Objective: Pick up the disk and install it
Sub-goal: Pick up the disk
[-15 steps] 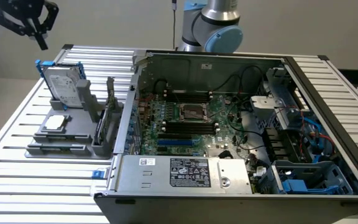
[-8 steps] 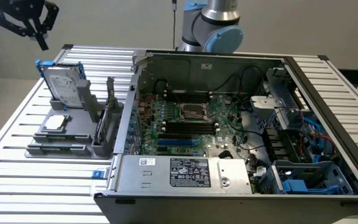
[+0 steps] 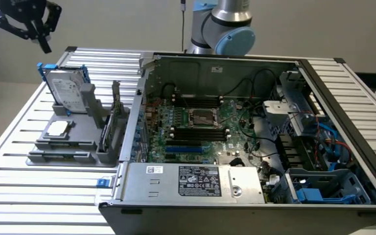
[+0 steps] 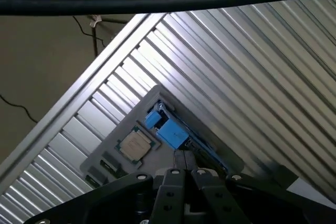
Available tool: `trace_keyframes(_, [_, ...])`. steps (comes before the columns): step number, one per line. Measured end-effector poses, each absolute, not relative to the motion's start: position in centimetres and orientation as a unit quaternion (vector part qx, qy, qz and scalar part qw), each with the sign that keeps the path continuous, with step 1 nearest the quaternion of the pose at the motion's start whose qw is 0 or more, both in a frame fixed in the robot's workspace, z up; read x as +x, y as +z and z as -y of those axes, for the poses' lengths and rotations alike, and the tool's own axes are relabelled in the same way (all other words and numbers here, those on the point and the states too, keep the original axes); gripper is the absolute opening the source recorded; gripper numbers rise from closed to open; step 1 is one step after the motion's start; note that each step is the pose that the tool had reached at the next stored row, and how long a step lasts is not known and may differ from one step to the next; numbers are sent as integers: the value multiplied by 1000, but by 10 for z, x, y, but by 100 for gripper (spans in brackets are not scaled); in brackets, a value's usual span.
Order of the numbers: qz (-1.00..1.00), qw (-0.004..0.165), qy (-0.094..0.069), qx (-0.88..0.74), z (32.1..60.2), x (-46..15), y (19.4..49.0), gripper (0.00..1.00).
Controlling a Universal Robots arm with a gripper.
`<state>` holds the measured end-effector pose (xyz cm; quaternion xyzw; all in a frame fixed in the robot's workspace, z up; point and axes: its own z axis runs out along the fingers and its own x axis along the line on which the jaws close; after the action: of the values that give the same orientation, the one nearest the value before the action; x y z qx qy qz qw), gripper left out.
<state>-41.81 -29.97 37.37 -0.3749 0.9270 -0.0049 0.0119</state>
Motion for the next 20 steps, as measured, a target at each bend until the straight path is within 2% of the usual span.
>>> trace_keyframes(20, [-867,5,0,-498,300,-418,370,11])
